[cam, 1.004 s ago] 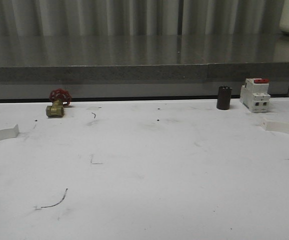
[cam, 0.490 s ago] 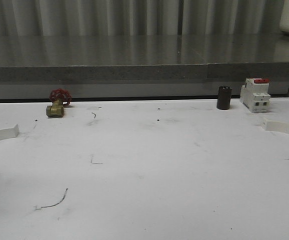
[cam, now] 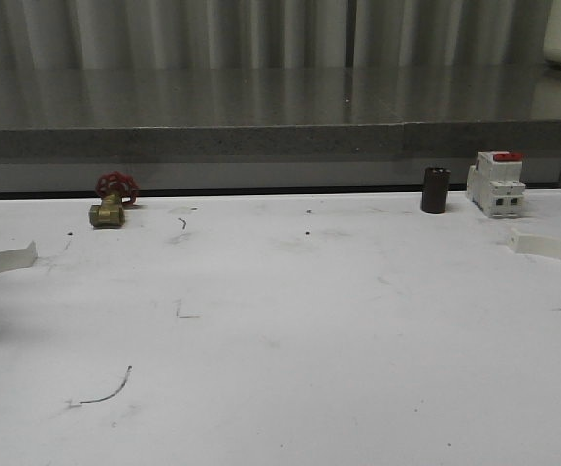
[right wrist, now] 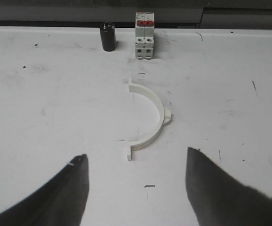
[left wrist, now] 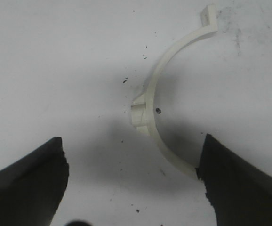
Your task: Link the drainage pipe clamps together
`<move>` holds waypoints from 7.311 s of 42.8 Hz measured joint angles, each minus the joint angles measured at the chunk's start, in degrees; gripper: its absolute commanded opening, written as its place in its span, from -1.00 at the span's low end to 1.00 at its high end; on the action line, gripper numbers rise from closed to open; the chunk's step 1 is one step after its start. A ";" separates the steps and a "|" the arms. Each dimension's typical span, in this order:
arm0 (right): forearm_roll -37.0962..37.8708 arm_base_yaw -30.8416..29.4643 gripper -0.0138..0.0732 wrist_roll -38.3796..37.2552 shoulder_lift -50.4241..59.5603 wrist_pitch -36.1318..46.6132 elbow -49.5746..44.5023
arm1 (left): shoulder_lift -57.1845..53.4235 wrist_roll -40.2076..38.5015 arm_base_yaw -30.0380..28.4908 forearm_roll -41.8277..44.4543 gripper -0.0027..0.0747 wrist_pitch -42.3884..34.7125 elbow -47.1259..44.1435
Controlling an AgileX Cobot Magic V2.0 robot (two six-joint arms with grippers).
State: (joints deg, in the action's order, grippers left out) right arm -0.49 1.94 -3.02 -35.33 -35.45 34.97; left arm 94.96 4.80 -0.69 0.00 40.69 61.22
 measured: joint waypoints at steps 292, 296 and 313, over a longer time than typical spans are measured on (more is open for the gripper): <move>-4.99 -10.06 0.41 3.65 -42.76 -16.88 26.91 | -54.28 2.12 18.03 -3.85 0.10 5.22 -18.76; -8.00 -10.19 0.41 5.89 -47.72 -16.67 28.62 | -54.28 2.12 18.03 -3.85 0.10 5.22 -18.76; -9.07 -9.67 0.41 7.10 -64.43 -13.30 34.87 | -54.31 2.12 18.03 -3.85 0.10 5.22 -18.76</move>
State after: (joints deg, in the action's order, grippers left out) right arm -9.56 -7.73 4.08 -99.76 -48.75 69.83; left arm 40.65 6.92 17.34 -3.85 45.91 42.46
